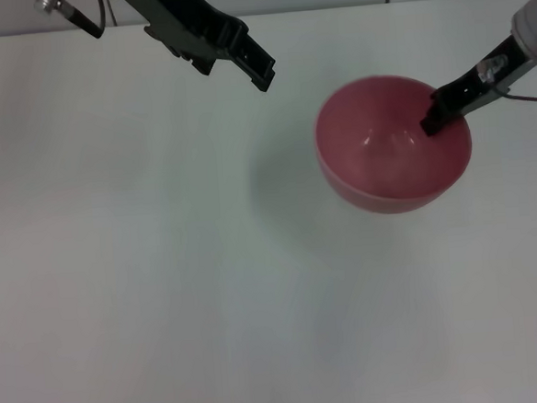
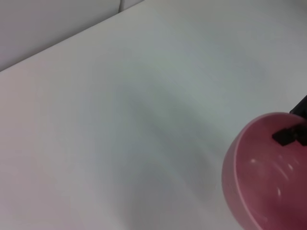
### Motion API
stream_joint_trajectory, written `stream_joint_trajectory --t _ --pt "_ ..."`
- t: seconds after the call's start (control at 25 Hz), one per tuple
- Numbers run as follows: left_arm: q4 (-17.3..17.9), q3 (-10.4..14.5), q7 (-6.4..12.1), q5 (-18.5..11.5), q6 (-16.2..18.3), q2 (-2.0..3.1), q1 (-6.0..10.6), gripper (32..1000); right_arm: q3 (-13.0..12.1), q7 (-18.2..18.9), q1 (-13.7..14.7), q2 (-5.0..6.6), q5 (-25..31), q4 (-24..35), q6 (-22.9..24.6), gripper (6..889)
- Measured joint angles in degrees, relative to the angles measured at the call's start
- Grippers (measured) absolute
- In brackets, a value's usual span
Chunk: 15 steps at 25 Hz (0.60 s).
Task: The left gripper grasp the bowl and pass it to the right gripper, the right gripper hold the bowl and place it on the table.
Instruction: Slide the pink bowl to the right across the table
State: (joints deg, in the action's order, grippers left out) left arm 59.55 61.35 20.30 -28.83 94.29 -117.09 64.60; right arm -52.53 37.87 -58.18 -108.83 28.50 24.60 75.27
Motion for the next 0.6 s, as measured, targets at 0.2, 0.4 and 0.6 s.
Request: stream_joint_trajectory --t 0.2,0.4,0.6 --pt "-0.1 0.1 -0.24 0.9 -0.8 -0.07 -0.03 861 -0.2 1.1 1.3 0.34 0.0 -1.4 -3.7 28" --pt "-0.1 0.2 -0.26 0.9 -1.2 -0.07 -0.52 861 -0.3 1.8 3.0 0.34 -0.1 -2.5 -6.5 27" --pt "-0.2 0.7 -0.26 0.9 -1.6 -0.07 -0.87 861 -0.3 2.3 4.3 0.42 -0.2 -3.2 -9.0 28"
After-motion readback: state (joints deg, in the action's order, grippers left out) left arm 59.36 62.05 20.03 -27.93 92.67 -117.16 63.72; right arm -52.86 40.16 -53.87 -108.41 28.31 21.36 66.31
